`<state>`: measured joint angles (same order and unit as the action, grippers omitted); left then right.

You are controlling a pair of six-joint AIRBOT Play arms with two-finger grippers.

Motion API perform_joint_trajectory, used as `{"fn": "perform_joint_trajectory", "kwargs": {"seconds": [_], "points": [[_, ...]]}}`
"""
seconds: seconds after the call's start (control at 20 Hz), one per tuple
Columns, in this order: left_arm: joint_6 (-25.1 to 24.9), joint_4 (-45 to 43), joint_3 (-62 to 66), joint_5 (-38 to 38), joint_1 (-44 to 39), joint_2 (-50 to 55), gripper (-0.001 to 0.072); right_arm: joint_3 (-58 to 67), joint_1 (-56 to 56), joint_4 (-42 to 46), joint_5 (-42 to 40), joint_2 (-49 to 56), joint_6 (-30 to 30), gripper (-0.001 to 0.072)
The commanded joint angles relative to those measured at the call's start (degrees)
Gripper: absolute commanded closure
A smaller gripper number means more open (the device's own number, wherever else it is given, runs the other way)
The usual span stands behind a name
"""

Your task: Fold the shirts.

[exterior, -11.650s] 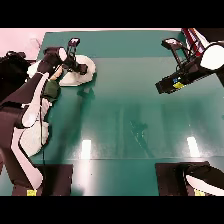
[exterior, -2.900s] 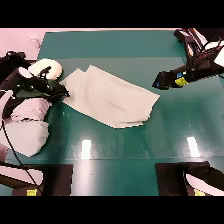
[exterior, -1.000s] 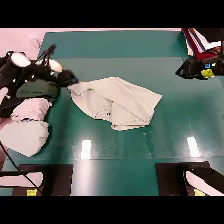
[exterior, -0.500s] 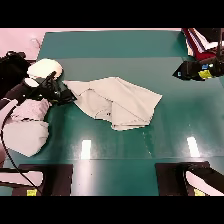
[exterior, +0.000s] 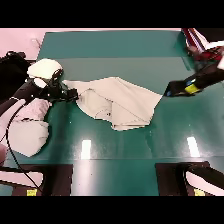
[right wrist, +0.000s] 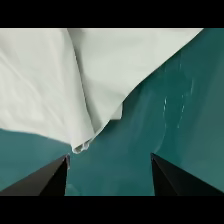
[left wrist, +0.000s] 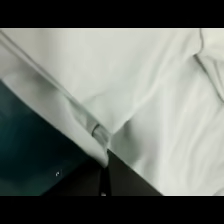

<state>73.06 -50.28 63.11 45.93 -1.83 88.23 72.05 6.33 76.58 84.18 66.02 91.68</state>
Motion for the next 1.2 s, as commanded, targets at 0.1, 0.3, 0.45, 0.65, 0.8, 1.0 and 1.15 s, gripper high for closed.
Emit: {"fn": "perform_joint_trajectory", "kwargs": {"seconds": [0.1, 0.3, 0.45, 0.65, 0.8, 1.0, 1.15], "points": [[-1.1, -0.6, 5.4, 4.6, -0.2, 0.0, 0.068, -7.4, 7.0, 0.1, -8.2, 9.2, -0.9, 0.0118], [-1.1, -0.6, 5.6, 5.4, -0.2, 0.0, 0.0679, -7.4, 10.2, -4.3, -14.3, 15.7, -1.8, 0.0235], [-1.2, -0.8, 5.9, 6.8, -0.2, 0.0, 0.068, -7.4, 13.3, -4.4, -16.0, 16.9, -3.0, 0.0603], [-1.0, -6.6, 11.3, 7.9, -0.1, -6.2, 0.0681, -4.6, 12.1, -3.3, -18.5, 9.1, -3.3, 0.0693], [-1.0, -9.0, 23.0, 12.3, 2.8, -17.7, 0.0681, 7.2, 8.1, 2.7, -14.7, -2.9, -3.3, 0.0693], [-3.0, -10.9, 42.3, 15.6, 5.2, -32.3, 0.0681, 24.8, -0.1, 3.0, -11.4, -15.5, -3.0, 0.0693], [-3.1, -11.0, 53.3, 15.9, 5.2, -37.9, 0.0681, 32.5, -5.2, 2.6, -10.4, -20.0, -2.6, 0.0693]]}}
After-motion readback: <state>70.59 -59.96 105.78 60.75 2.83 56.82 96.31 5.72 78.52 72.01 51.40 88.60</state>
